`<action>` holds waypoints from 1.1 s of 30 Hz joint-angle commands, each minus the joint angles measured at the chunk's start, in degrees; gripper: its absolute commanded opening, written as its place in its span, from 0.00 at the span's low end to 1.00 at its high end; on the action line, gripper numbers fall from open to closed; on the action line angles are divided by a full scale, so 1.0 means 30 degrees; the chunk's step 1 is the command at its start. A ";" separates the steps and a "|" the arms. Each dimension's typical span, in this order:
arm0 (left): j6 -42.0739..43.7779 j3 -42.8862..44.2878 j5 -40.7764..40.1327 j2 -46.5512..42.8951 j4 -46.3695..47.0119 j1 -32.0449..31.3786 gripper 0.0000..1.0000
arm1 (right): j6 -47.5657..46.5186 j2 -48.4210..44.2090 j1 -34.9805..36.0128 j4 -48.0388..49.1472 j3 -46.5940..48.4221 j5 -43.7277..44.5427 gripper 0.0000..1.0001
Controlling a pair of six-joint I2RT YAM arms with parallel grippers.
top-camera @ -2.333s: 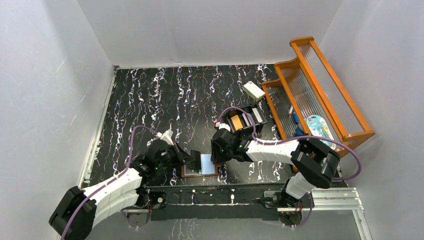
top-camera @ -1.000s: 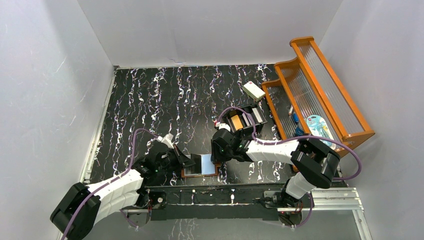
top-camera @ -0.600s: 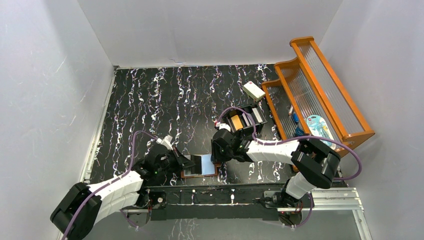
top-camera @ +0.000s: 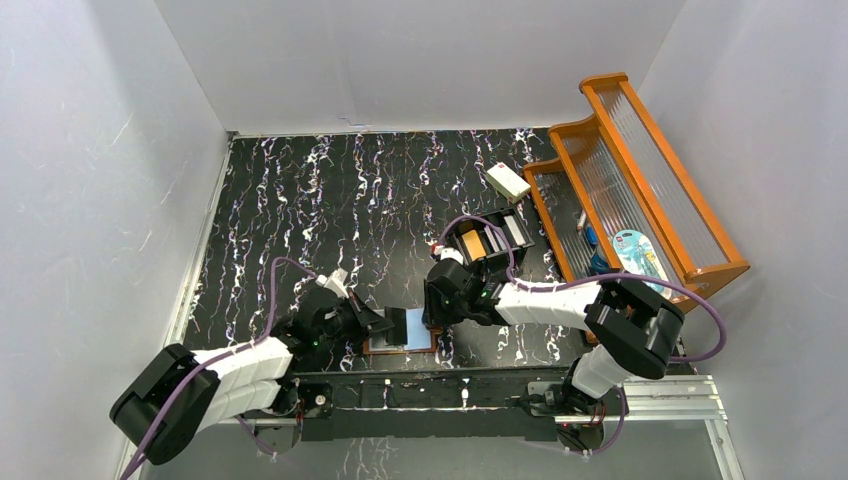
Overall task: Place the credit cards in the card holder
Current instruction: Insert the credit card into the card holder.
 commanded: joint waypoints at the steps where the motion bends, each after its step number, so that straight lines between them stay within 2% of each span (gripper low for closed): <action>1: -0.0902 -0.0348 -0.0499 0.0084 -0.0610 -0.0428 0.00 | 0.0383 -0.0094 0.0058 0.0011 -0.0585 -0.0295 0.42; 6: -0.2069 0.0039 -0.1787 -0.1076 -0.3791 -0.1264 0.00 | 0.0384 -0.0181 0.0059 0.0012 -0.0610 -0.0186 0.42; 10: -0.2431 -0.0034 -0.2530 -0.2224 -0.4973 -0.1489 0.00 | 0.0375 -0.0102 0.0058 0.0066 -0.0566 -0.0203 0.42; 16: -0.2602 0.0044 -0.2308 -0.1391 -0.4167 -0.1695 0.00 | 0.0409 0.0094 0.0058 0.0199 -0.0617 -0.0317 0.42; 21: -0.2421 0.0101 -0.1953 0.0298 -0.1911 -0.1782 0.00 | 0.0467 -0.0044 0.0062 0.0246 -0.0727 -0.0318 0.42; 24: -0.2014 0.0462 -0.1974 0.1007 -0.1631 -0.1796 0.00 | 0.0478 -0.0092 0.0048 0.0245 -0.0742 -0.0361 0.42; 33: -0.0132 0.0597 -0.2591 0.1031 -0.1187 -0.1914 0.00 | 0.0506 0.0064 0.0061 0.0492 -0.0738 -0.0520 0.42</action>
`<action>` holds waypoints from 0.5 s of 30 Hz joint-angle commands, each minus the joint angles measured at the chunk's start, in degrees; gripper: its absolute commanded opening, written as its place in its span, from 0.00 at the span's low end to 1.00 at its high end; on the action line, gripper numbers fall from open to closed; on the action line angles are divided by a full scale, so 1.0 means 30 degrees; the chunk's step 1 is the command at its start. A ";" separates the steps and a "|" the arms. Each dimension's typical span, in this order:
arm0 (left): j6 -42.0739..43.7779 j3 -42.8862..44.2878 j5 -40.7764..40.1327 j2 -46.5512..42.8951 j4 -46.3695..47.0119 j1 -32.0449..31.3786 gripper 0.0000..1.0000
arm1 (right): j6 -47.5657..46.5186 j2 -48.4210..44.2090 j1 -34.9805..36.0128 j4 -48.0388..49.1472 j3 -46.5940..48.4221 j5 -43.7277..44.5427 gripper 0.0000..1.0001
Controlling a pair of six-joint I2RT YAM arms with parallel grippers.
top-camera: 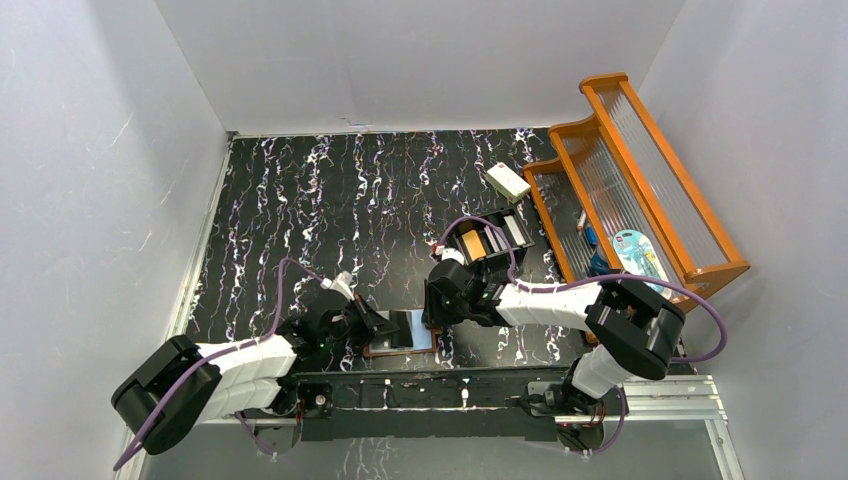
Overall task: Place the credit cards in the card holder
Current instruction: Insert the credit card into the card holder.
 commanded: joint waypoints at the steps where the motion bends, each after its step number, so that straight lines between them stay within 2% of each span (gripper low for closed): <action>1: 0.2505 0.0318 -0.1241 0.0140 -0.1227 -0.0171 0.00 | 0.0138 0.0200 0.0054 0.0013 -0.0458 -0.0489 0.42; 7: 0.4900 0.1504 -0.2252 -0.2500 -0.5613 -0.0187 0.00 | 0.0128 0.0002 0.0065 -0.0103 -0.0545 -0.0380 0.42; 11: 0.5354 0.1257 -0.2083 -0.3645 -0.5901 -0.0151 0.00 | 0.0056 0.0051 0.0062 -0.0143 -0.0518 -0.0372 0.42; 15: 0.6267 0.1811 -0.1255 -0.2603 -0.5398 -0.0166 0.00 | 0.0041 0.0115 0.0063 -0.0169 -0.0473 -0.0408 0.42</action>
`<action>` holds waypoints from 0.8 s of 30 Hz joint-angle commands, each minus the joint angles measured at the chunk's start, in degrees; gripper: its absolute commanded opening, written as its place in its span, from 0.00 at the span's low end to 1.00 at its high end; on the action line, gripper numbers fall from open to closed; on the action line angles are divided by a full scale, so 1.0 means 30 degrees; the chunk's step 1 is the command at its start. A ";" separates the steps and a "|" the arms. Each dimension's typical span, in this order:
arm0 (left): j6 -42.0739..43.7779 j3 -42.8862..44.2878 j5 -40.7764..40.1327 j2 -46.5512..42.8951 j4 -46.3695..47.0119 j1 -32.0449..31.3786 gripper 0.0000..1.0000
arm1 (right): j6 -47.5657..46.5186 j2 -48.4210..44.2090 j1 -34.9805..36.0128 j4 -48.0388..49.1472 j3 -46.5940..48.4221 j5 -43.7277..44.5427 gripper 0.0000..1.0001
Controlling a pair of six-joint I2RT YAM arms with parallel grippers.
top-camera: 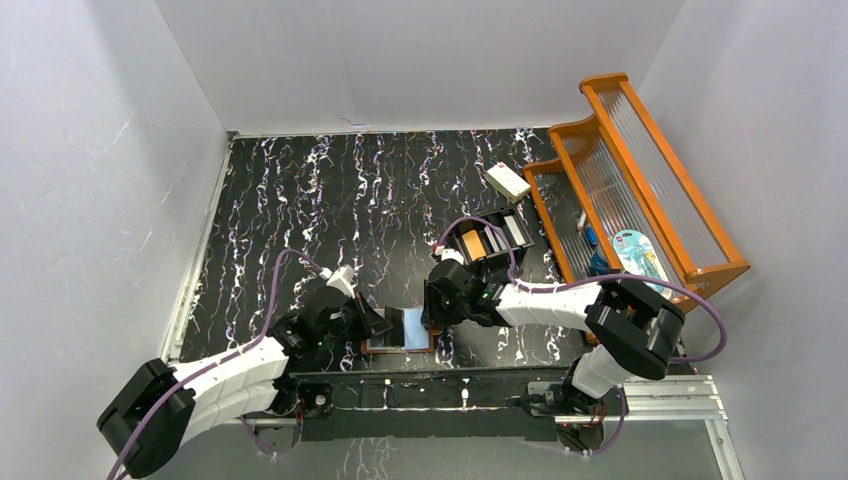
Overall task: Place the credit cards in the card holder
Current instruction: Insert the credit card into the card holder.
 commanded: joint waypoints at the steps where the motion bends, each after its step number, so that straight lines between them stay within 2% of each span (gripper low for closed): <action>1: 0.1972 0.0893 0.0152 0.1076 -0.0792 0.0016 0.00 | 0.0012 0.0075 0.0047 -0.0225 -0.0453 -0.0230 0.42; 9: 0.1716 0.0519 0.0564 0.2083 0.0697 0.0002 0.00 | 0.0032 0.0094 0.0064 -0.0228 -0.0451 -0.0171 0.42; 15: 0.2681 0.0922 -0.0112 0.1351 -0.0899 0.0002 0.00 | 0.0012 0.0088 0.0058 -0.0146 -0.0509 -0.0240 0.42; 24: -0.1971 -0.0772 0.1047 0.3029 0.3579 -0.0160 0.00 | 0.0283 0.0366 0.0047 0.0192 -0.0522 -0.0342 0.42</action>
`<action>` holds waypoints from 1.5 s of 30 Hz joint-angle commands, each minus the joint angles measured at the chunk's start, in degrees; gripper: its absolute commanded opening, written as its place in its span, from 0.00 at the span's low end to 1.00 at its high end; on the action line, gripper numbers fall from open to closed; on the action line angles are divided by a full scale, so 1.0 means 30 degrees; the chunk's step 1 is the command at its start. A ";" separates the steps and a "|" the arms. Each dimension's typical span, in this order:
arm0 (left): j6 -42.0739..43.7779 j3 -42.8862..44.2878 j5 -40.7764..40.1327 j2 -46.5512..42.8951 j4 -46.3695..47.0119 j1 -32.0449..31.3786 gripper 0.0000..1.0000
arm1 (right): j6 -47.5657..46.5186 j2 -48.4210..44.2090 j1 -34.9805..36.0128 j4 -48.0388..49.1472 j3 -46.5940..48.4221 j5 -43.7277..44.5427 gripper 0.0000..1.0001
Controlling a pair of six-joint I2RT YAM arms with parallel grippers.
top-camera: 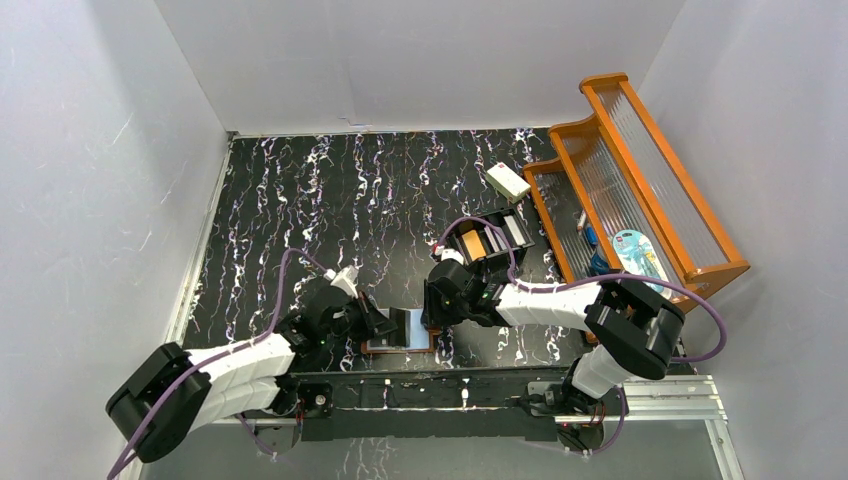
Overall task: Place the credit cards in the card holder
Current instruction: Insert the credit card into the card holder.
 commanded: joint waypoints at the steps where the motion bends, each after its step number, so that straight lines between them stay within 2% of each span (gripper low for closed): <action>1: -0.1899 -0.0683 0.0129 0.1332 0.1588 -0.0225 0.00 | 0.0325 0.0319 0.0060 0.0155 -0.0551 -0.0187 0.42; 6: -0.2487 -0.0728 -0.0379 0.1848 0.1792 -0.0448 0.00 | 0.0589 0.0157 0.0064 0.0341 -0.0728 -0.0073 0.41; 9: -0.2761 -0.0736 -0.0562 0.1525 0.1536 -0.0508 0.07 | 0.0635 0.0127 0.0064 0.0381 -0.0740 -0.0072 0.41; 14: -0.2931 -0.0114 -0.1132 0.0390 -0.1273 -0.0496 0.31 | 0.0657 0.0134 0.0050 0.0295 -0.0628 -0.0096 0.41; 19: -0.3005 0.0401 -0.1922 -0.0769 -0.3675 -0.0515 0.42 | 0.0634 -0.0068 0.0066 0.0201 -0.0654 -0.0039 0.41; 29: -0.1719 0.2566 -0.2203 0.0697 -0.5580 -0.0596 0.45 | 0.0606 -0.0099 0.0058 0.0242 -0.0712 -0.0106 0.41; 39: -0.1387 0.3409 -0.2270 0.2414 -0.5139 -0.1105 0.46 | 0.0819 0.0475 0.0057 0.1449 -0.0995 -0.0750 0.41; 45: -0.2580 0.3439 -0.0628 0.3701 -0.3004 -0.1180 0.46 | 0.1696 0.0631 0.0066 0.2141 -0.1266 -0.0773 0.40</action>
